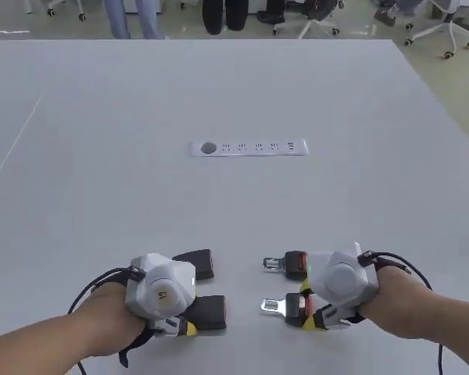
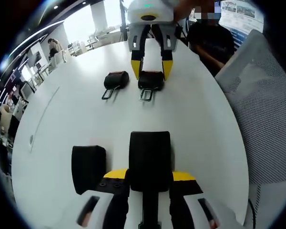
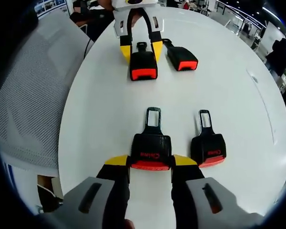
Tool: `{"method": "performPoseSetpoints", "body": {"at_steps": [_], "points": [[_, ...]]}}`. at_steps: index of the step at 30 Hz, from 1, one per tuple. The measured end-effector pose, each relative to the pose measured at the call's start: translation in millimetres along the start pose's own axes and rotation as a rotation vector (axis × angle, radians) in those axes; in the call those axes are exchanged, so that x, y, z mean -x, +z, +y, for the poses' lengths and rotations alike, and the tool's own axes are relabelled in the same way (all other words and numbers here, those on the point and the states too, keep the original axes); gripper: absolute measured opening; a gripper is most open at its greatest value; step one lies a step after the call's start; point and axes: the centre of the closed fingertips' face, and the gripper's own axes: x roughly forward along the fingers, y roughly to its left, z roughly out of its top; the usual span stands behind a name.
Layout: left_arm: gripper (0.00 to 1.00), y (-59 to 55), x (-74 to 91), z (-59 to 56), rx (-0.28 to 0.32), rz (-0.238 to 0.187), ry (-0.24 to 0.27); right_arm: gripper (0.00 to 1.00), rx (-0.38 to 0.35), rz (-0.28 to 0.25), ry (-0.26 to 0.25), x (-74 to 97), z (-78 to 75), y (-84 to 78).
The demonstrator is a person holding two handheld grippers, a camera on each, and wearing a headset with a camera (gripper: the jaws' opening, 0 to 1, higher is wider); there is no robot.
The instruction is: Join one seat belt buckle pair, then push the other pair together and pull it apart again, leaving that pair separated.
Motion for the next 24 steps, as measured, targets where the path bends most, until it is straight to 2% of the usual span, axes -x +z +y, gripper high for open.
{"method": "performPoseSetpoints", "body": {"at_steps": [11,24], "points": [[0.32,-0.6,-1.0,-1.6,-0.001,0.011,-0.017,0.31,0.024,-0.005,0.017,-6.6,5.8,13.3],[0.32,-0.4,-2.1,-2.9,0.001,0.011,-0.027,0.31,0.041,-0.039,0.025,-19.0,11.4,40.1]]}}
